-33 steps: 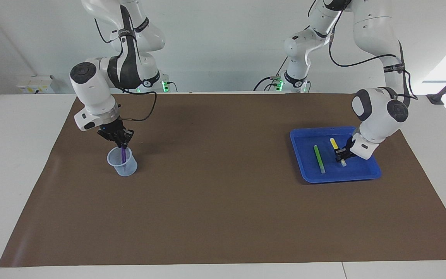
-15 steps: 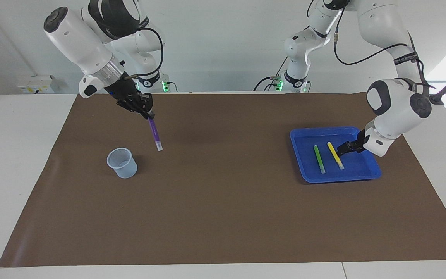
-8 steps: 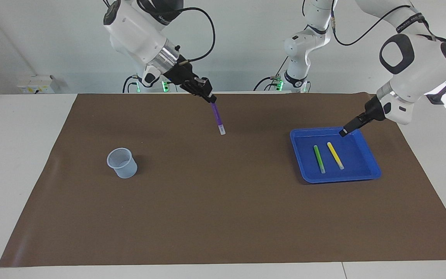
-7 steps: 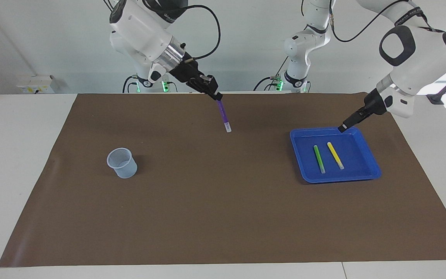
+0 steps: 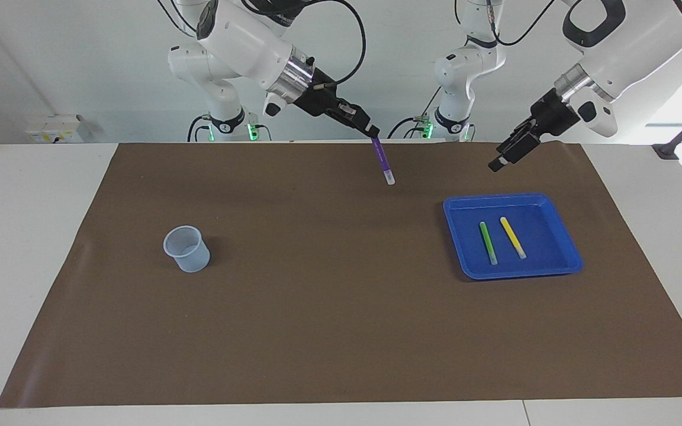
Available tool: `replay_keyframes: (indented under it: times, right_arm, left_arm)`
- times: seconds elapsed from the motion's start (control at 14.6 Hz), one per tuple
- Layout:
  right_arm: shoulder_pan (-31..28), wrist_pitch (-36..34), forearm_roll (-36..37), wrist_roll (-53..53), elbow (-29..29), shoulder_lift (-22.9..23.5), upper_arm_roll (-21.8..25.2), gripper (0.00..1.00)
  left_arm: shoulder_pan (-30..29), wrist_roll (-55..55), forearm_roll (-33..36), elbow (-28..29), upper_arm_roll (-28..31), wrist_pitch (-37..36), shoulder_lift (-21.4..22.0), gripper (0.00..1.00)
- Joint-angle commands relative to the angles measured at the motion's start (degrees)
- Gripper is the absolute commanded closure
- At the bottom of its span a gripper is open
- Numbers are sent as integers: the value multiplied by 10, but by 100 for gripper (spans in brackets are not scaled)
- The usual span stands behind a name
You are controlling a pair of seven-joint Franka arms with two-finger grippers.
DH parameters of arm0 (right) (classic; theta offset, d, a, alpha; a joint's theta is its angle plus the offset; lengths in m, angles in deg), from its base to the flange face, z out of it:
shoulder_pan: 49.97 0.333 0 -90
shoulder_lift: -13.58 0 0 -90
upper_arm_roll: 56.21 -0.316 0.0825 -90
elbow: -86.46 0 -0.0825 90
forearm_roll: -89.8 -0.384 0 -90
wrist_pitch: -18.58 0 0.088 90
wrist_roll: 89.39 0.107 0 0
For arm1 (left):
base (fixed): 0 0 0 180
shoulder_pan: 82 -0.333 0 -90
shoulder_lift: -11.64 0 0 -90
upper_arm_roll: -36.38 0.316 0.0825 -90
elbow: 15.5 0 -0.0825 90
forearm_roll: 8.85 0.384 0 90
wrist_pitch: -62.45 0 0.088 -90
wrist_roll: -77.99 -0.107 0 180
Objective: Right arm passes pens to left for tray arrangement
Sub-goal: 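Carry the purple pen toward the left gripper over the tray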
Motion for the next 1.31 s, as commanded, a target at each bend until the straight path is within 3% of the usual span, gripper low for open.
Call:
replay_keyframes:
  times: [0.0, 0.14, 0.41, 0.62, 0.89, 1.24]
  right_arm:
    - [-4, 5, -59, 9, 40, 45, -6, 100]
    - [-3, 21, -95, 11, 44, 64, -10, 100]
    - [-3, 49, -111, 53, 72, 102, -39, 100]
    - [0, 55, -111, 71, 72, 104, -51, 100]
    - [1, 58, -111, 74, 71, 104, -56, 100]
    - [3, 61, -107, 74, 71, 103, -58, 100]
  left_arm:
    - [5, 33, -74, 24, 5, -3, 15, 0]
    - [6, 73, -122, 42, 6, 1, 29, 0]
    - [41, 231, -124, 43, 1, 39, 31, 0]
    - [59, 319, -119, 46, 2, 79, 32, 1]
    - [58, 330, -127, 103, 2, 112, 62, 9]
    - [53, 307, -182, 139, 6, 120, 77, 8]
